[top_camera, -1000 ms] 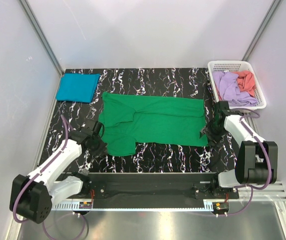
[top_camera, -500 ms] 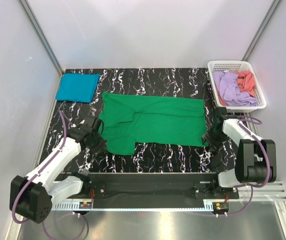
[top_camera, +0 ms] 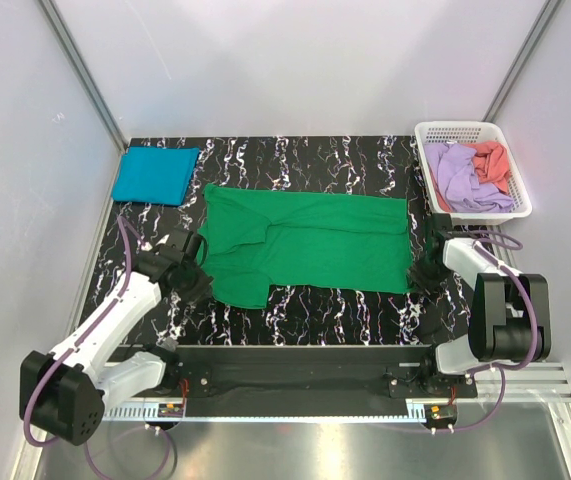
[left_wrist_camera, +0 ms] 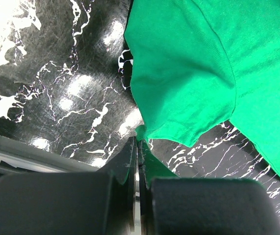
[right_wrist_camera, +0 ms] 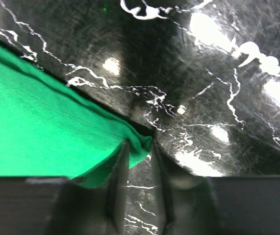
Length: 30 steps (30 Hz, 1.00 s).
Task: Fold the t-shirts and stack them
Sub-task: Fold the tshirt
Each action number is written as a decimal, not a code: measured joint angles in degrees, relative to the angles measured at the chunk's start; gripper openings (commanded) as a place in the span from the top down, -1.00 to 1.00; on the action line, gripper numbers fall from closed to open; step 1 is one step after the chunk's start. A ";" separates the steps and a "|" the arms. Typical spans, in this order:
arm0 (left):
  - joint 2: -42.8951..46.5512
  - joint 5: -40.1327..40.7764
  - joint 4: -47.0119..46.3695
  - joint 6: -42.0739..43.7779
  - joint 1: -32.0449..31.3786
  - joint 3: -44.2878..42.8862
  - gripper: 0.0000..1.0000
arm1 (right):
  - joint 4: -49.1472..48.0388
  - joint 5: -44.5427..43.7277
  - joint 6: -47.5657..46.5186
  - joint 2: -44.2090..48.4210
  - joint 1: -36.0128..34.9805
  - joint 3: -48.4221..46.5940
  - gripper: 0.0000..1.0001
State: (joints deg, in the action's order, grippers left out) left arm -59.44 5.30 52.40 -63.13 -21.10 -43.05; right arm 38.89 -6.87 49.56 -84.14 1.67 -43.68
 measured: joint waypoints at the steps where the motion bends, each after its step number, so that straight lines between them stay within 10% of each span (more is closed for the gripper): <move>1: 0.00 0.04 0.00 0.13 0.00 0.00 1.00 | -0.22 0.00 -0.13 0.02 0.00 0.00 0.83; 30: -26.40 3.76 -1.29 7.76 7.41 -31.41 1.00 | 5.64 0.70 -15.74 -17.27 0.26 -27.12 1.00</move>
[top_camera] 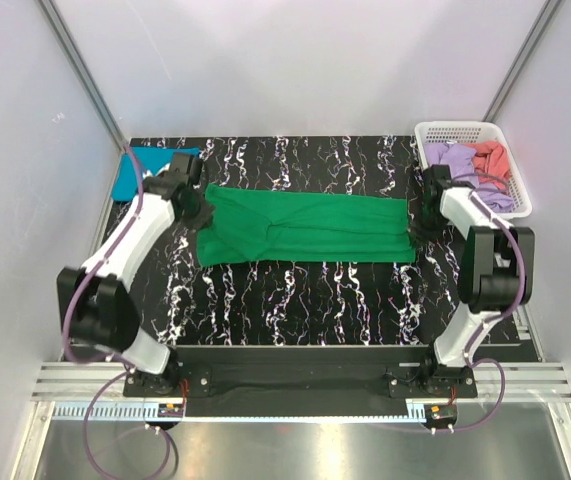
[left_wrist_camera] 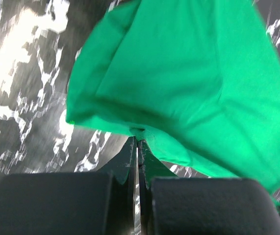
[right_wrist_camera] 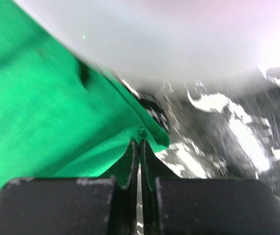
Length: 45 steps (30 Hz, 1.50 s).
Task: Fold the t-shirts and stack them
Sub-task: Fold the tshirt
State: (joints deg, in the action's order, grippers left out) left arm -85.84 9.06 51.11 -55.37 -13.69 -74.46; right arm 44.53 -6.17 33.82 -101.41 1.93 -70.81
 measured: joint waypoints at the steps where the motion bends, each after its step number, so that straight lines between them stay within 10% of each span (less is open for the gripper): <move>1: -2.08 0.00 -0.11 0.39 0.63 -1.86 1.00 | 0.39 0.09 -0.63 -1.40 0.09 -1.66 1.00; 19: -26.16 -5.99 -1.29 7.39 4.70 -22.73 1.00 | 2.99 2.14 -3.61 -12.00 0.31 -14.27 1.00; 45: -34.07 -9.31 -3.19 9.49 7.15 -27.43 1.00 | 5.62 -1.86 -3.06 -11.13 0.07 -12.26 1.00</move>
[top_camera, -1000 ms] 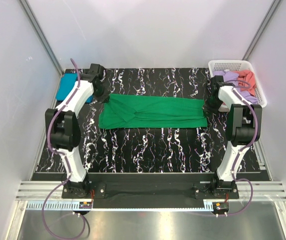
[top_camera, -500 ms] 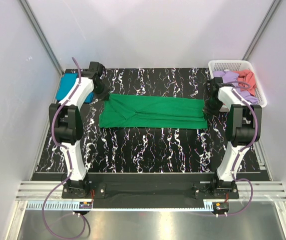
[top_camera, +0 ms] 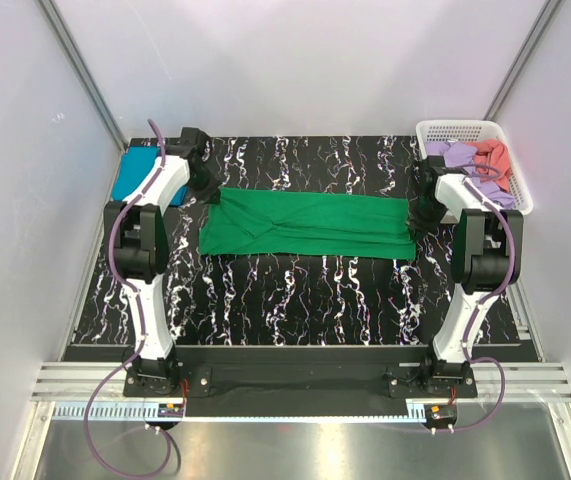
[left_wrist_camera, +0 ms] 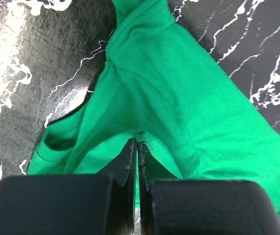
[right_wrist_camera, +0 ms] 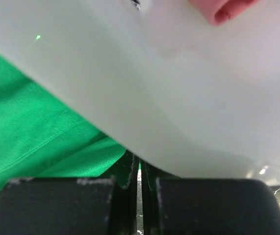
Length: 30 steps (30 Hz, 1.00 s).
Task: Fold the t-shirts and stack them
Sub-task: Fold the tshirt
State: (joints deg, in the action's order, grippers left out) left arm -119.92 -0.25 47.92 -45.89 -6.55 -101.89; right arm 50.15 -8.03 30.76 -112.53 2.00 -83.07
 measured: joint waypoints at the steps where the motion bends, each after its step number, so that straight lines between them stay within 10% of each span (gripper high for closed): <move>1: -0.37 0.02 0.00 0.00 0.00 -0.13 1.00 | 0.13 -0.07 -0.11 -0.22 0.02 -0.37 1.00; 10: -2.95 0.70 -0.04 0.09 0.00 -1.29 0.96 | 0.28 -0.26 -0.57 -1.73 0.04 -2.51 0.71; 18: -2.62 1.03 -0.02 3.32 0.00 -4.26 -0.39 | -0.79 2.75 -2.32 -0.55 0.35 -2.73 0.24; 25: 5.31 3.43 1.70 9.49 0.00 -5.86 -0.42 | -1.46 5.88 -1.77 9.05 0.46 2.89 0.16; 30: 19.34 3.67 0.44 13.09 0.00 9.31 -0.32 | -1.66 6.14 -1.03 11.98 0.28 7.58 0.29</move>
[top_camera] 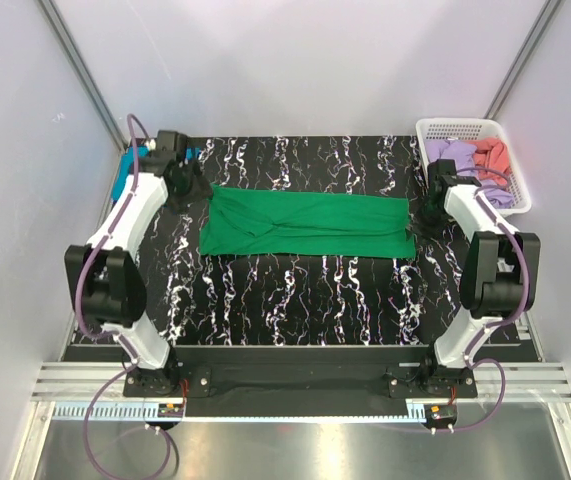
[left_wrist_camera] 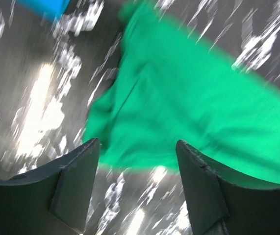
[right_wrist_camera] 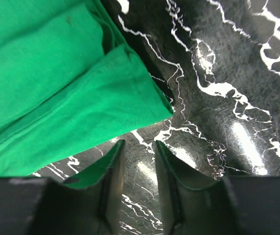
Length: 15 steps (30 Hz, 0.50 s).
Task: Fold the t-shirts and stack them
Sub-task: Fold the tshirt
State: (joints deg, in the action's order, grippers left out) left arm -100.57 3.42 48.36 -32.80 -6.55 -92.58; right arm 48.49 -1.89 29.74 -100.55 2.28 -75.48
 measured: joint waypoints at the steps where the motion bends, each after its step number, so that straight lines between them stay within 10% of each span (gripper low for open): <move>1: 2.38 -0.11 -0.20 0.26 0.00 3.93 -0.30 | -0.26 0.11 0.07 -0.04 -0.04 0.48 0.34; 15: 8.07 -6.29 -8.20 -1.70 0.00 30.75 -0.24 | -9.14 -0.48 0.24 -7.89 -0.35 3.43 0.40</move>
State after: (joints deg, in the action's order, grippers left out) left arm -92.51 -2.87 40.16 -34.50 -6.55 -61.82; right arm 39.35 -2.37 29.98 -108.44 1.93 -72.05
